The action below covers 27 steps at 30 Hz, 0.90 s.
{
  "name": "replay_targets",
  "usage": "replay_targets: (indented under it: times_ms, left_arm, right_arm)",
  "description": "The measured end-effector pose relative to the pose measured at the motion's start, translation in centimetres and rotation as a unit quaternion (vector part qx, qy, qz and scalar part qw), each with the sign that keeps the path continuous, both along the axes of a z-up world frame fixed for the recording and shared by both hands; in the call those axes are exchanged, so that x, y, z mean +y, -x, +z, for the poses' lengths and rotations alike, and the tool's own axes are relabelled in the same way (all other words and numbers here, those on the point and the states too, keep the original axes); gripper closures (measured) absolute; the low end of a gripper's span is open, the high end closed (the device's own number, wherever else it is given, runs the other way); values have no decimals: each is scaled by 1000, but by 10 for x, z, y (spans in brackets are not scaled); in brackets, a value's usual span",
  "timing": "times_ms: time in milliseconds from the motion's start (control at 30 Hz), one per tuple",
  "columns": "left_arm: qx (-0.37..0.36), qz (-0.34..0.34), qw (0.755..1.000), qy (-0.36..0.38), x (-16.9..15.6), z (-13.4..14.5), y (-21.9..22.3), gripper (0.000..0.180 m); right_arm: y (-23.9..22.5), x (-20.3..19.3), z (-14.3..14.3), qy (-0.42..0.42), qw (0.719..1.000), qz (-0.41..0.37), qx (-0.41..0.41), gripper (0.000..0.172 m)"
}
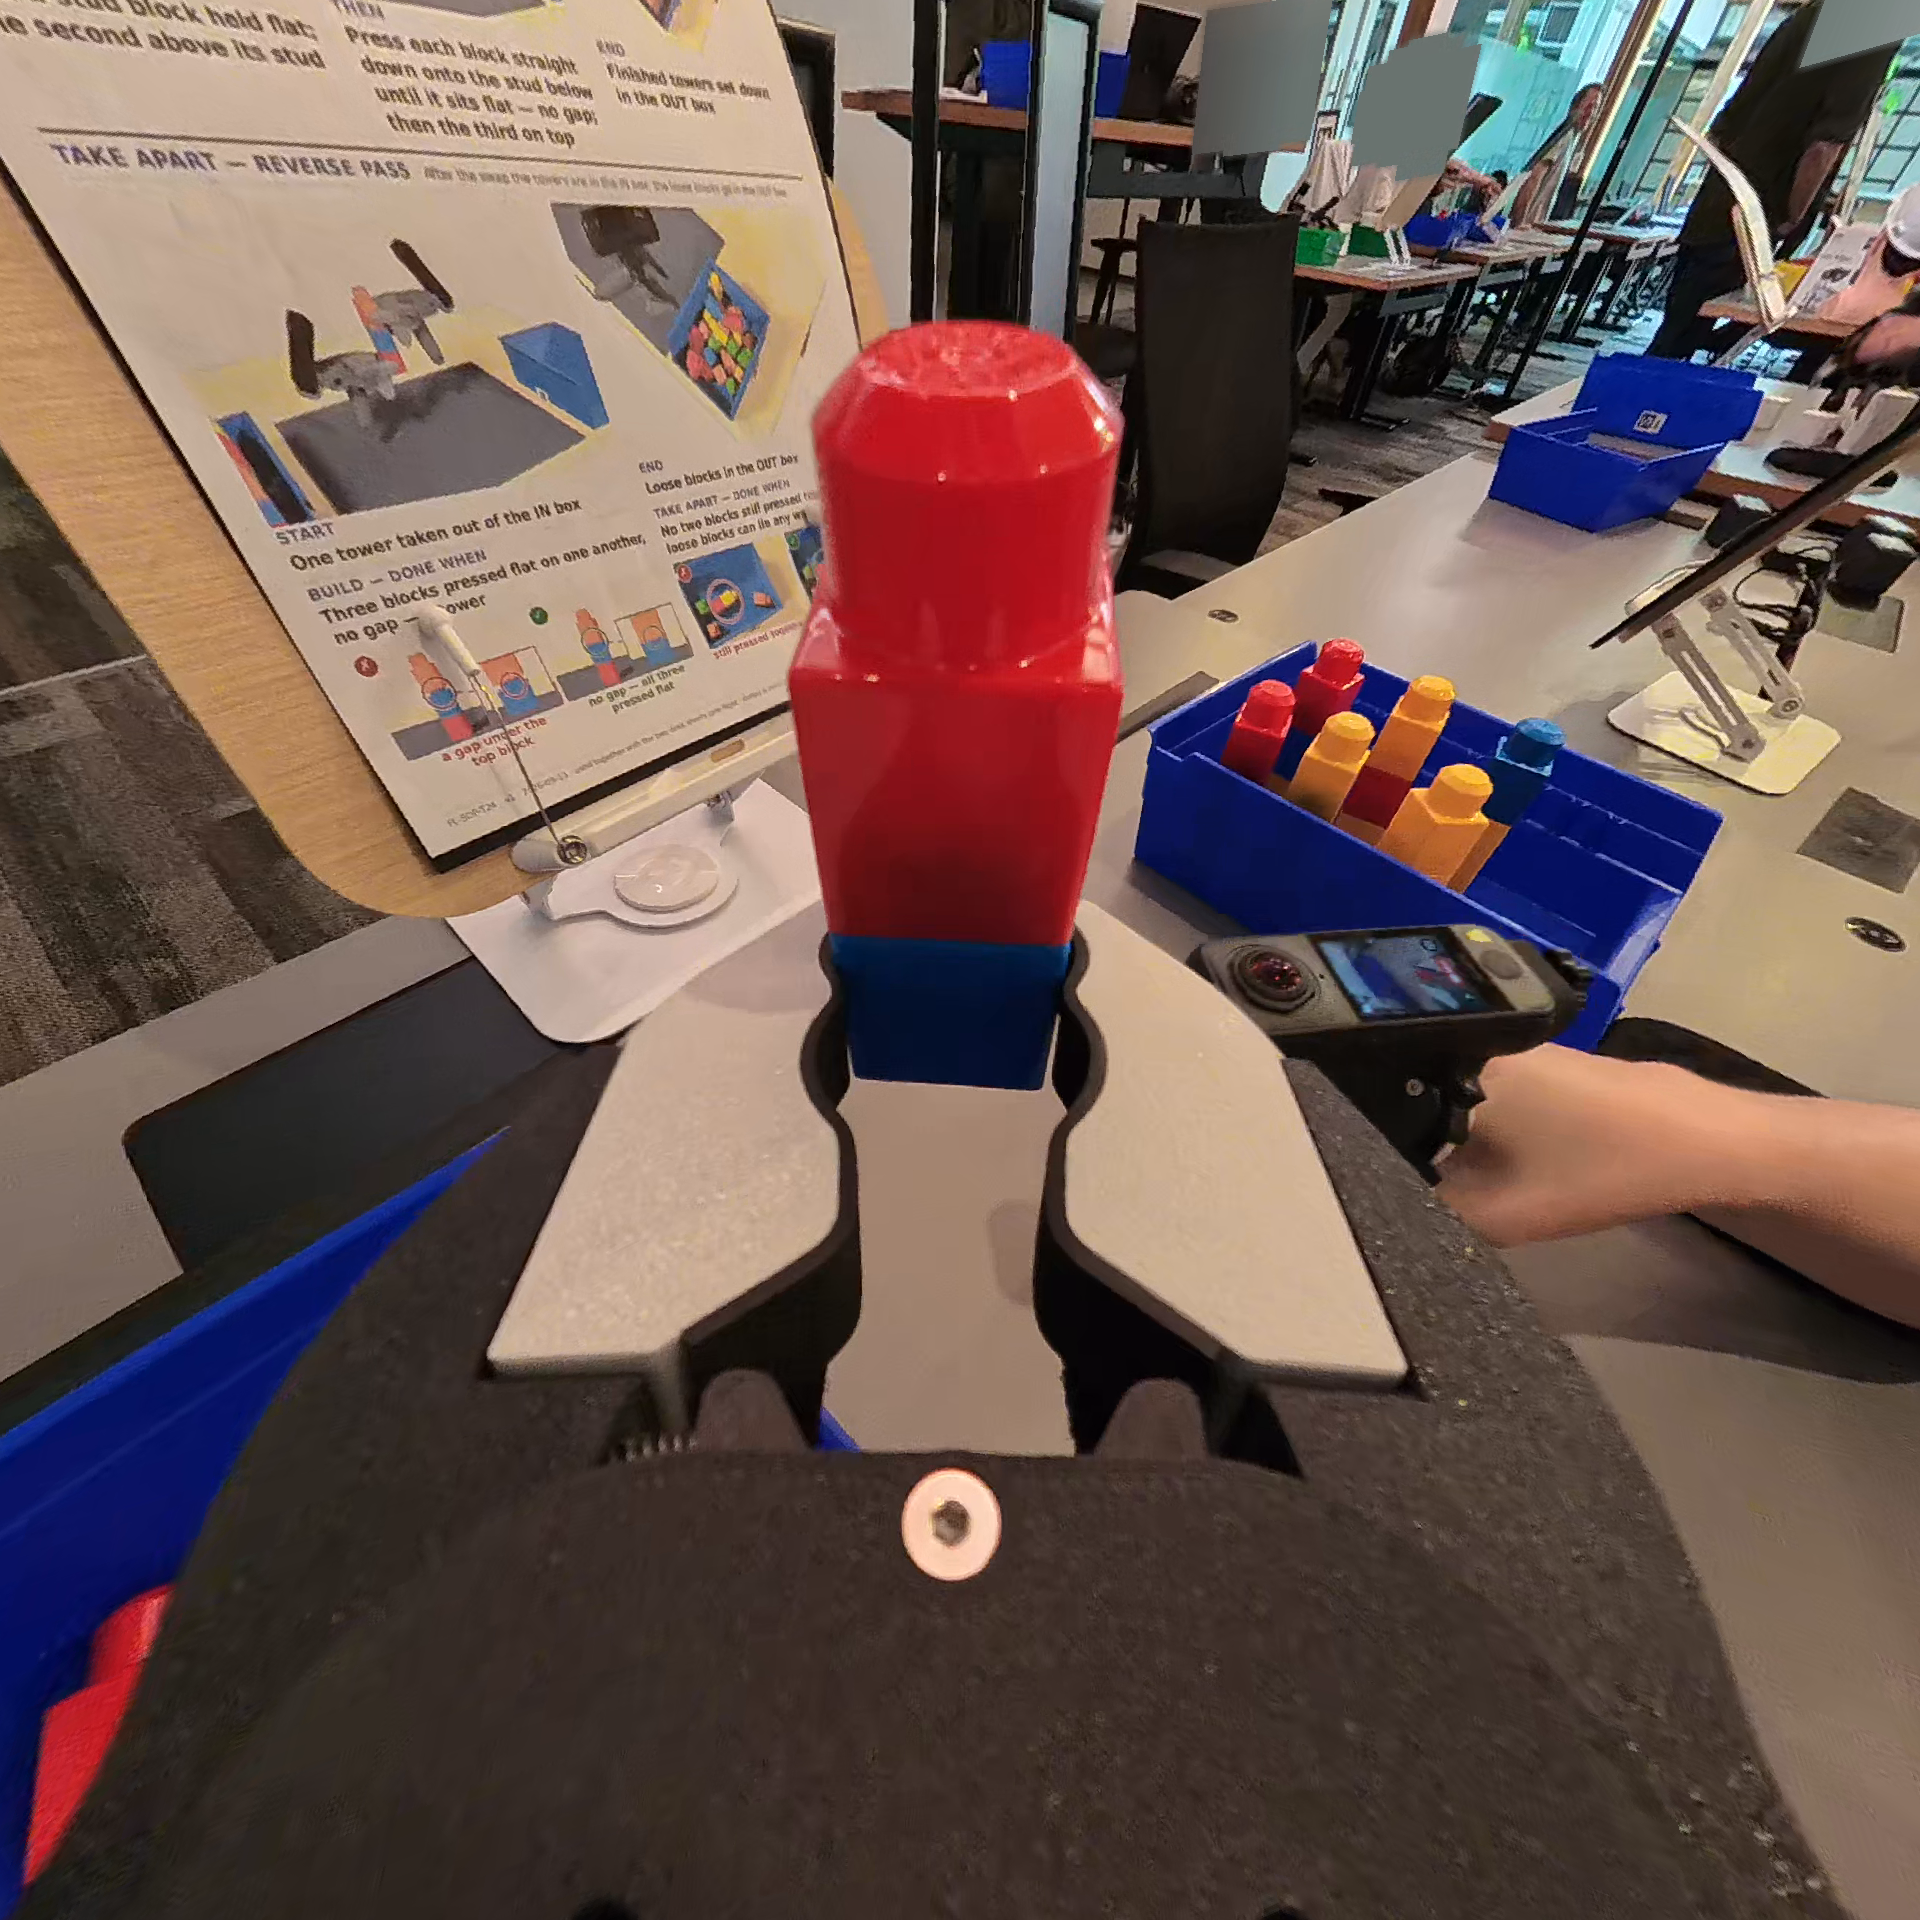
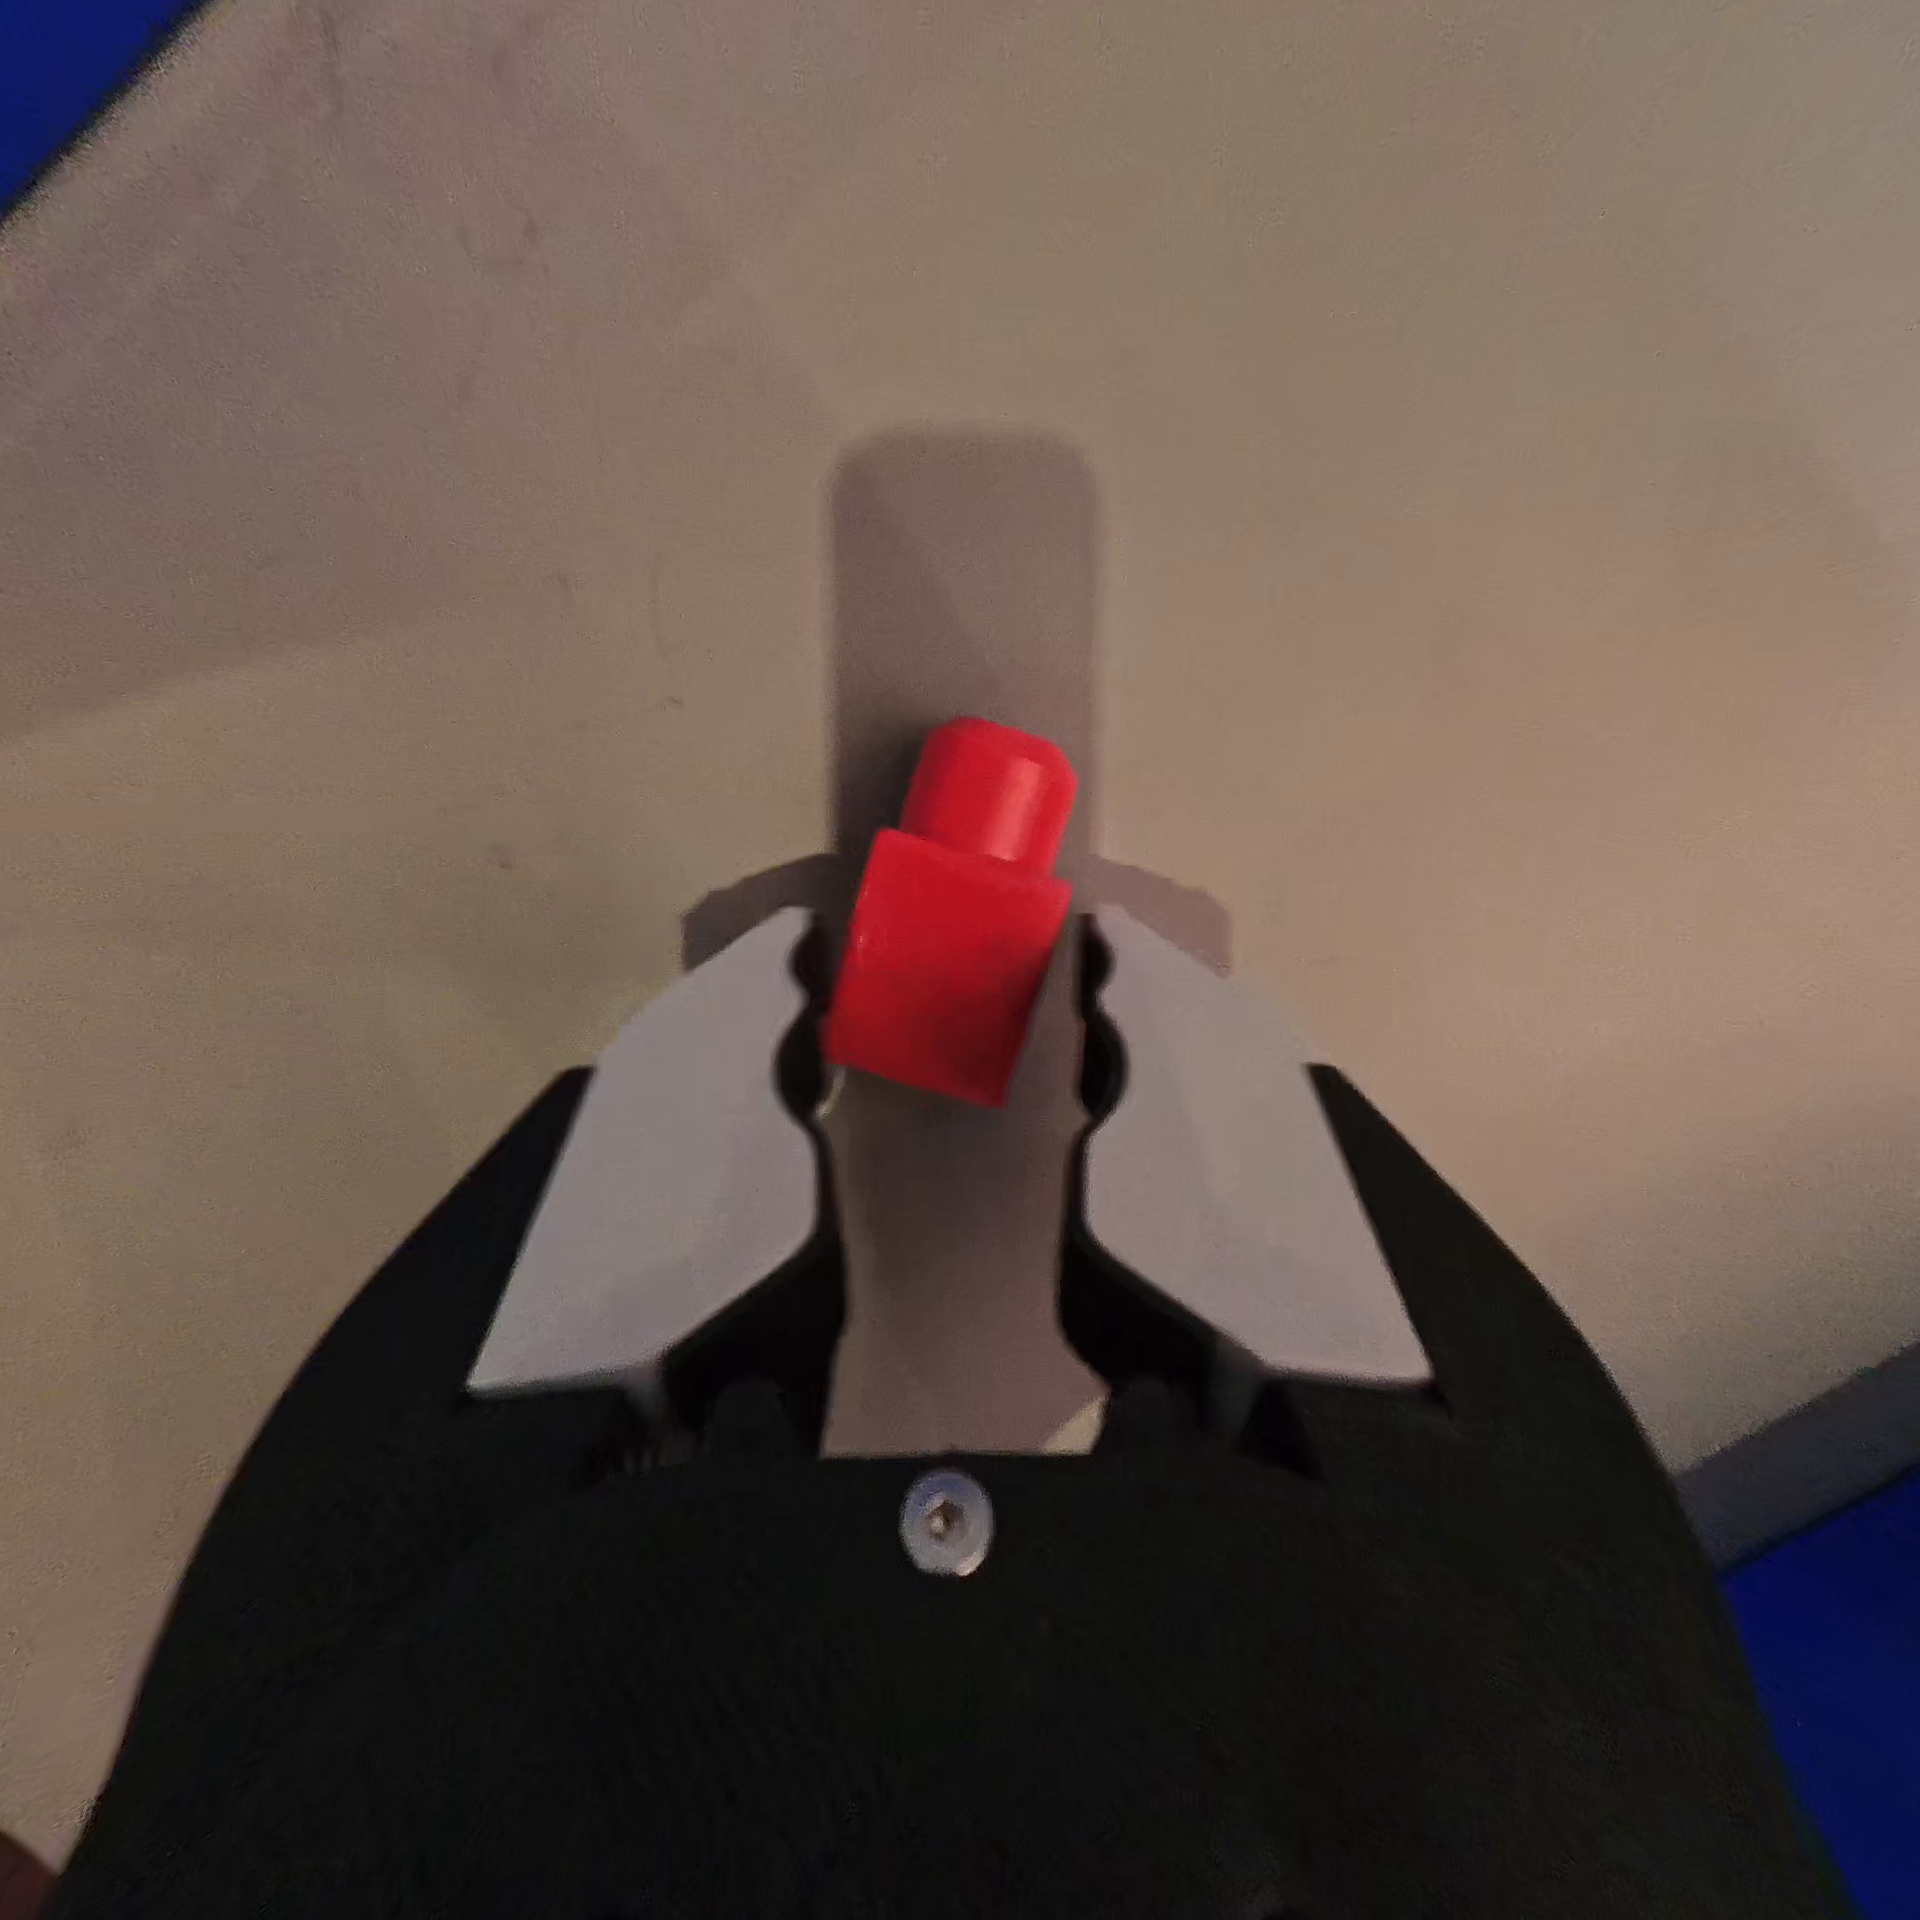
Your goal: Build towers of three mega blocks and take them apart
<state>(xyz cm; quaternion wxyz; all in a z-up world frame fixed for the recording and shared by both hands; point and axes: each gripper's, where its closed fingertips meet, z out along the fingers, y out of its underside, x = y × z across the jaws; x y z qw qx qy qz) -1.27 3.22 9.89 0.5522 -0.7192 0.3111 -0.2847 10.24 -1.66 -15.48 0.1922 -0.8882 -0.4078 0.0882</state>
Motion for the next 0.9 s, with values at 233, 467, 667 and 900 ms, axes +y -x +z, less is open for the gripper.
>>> replay_targets:
  times_ms: [233, 467, 667, 900]
  left_arm:
    - [-6, -32, 999, 14, -1, -7, -8, 144]
    - [-194, -242, 948, 76, -46, 24, -47, 145]
    - [-204, -298, 927, 96, -67, 14, -95, 144]
    - [-159, -315, 928, 122, -76, -6, -113, 145]
  right_arm:
    - [4, 5, 23, 35, 993, 25, 112, 135]
    - [22, -15, 191, -20, 821, 142, 552, 135]
    - [26, -31, 216, -75, 802, 173, 567, 135]
    - [24, -34, 223, -117, 801, 183, 558, 135]
